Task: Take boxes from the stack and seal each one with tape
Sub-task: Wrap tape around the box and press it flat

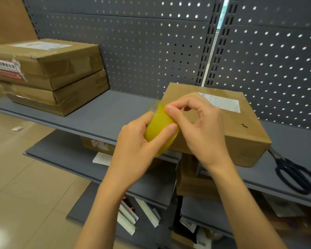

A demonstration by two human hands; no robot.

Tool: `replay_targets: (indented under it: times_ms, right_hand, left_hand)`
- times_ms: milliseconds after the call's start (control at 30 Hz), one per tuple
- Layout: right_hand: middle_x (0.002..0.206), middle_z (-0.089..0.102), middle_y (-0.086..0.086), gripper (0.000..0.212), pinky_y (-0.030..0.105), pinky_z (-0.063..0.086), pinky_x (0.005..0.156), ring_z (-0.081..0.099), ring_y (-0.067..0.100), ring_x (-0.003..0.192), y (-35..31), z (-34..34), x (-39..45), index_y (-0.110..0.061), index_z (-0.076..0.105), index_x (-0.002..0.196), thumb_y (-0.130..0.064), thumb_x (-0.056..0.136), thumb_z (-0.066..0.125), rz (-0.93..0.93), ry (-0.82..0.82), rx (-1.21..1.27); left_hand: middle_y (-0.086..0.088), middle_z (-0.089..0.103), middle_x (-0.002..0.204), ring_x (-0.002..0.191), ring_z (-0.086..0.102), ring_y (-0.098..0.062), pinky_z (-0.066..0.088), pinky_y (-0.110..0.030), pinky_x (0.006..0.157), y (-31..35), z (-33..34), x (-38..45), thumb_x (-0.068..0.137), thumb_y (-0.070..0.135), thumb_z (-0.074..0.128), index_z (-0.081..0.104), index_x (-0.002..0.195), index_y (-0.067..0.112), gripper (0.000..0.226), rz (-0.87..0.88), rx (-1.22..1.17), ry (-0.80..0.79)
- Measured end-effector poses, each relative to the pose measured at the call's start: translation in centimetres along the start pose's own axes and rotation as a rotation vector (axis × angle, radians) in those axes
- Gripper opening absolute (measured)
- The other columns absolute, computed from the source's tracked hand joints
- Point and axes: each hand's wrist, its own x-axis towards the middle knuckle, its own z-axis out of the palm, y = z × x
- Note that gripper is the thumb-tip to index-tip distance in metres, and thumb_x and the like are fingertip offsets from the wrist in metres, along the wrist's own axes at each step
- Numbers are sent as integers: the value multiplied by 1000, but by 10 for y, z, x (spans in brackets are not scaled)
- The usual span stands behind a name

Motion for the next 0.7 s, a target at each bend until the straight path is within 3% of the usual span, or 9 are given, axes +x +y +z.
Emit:
replay_targets:
  times_ms: [67,167,300,467,567,633,700]
  right_hand:
    - [78,61,-3,7,9,39,72,51,-4,77,-2,7,-4,-12,66,81,-8,87,65,-37,4,-38]
    - [81,61,-3,6,14,42,69,53,0,78,-5,16,-6,-9,66,84,-10,89,63,-53,2,-49]
    - [82,58,-8,6,11,41,72,53,-1,79,-9,26,-8,-13,63,86,-11,91,61,-53,-17,-22]
    - [83,64,-12,3,15,45,74,59,-1,81,-5,24,4,-18,63,87,-17,90,63,234,-204,264]
    - [81,62,-9,6,20,47,75,59,4,80,-4,20,9,-14,62,84,-15,85,68,262,-286,355]
    - [81,61,-5,10,16,47,71,57,1,78,-5,20,8,-12,60,80,-7,85,68,267,-240,392]
    - [95,60,5,11,10,45,72,56,-5,84,-5,20,9,-12,60,79,-5,84,67,261,-170,383]
  left_hand:
    - [6,56,64,55,49,-7,40,-27,52,-4,-5,-1,80,55,57,59,77,23,33,-12,33,13]
    - [7,56,63,54,48,-4,38,-21,50,-5,-12,-1,80,55,58,59,77,23,32,-32,25,-3]
    - [12,52,57,50,45,0,34,-12,48,-3,-20,1,83,45,61,59,75,19,27,-102,-41,38]
    - [14,55,60,53,49,0,37,-11,49,-4,-25,1,79,47,56,62,82,19,28,-139,-52,3]
    - [6,63,72,62,61,-9,52,-25,58,-6,-28,-1,78,46,58,62,91,18,31,-175,-77,-55]
    - [2,69,87,78,69,-15,58,-35,71,-8,-31,-4,80,40,64,60,104,20,31,-219,-171,-198]
    - [-4,72,95,86,71,-20,59,-36,77,-8,-31,-8,85,29,65,56,113,18,32,-237,-294,-315]
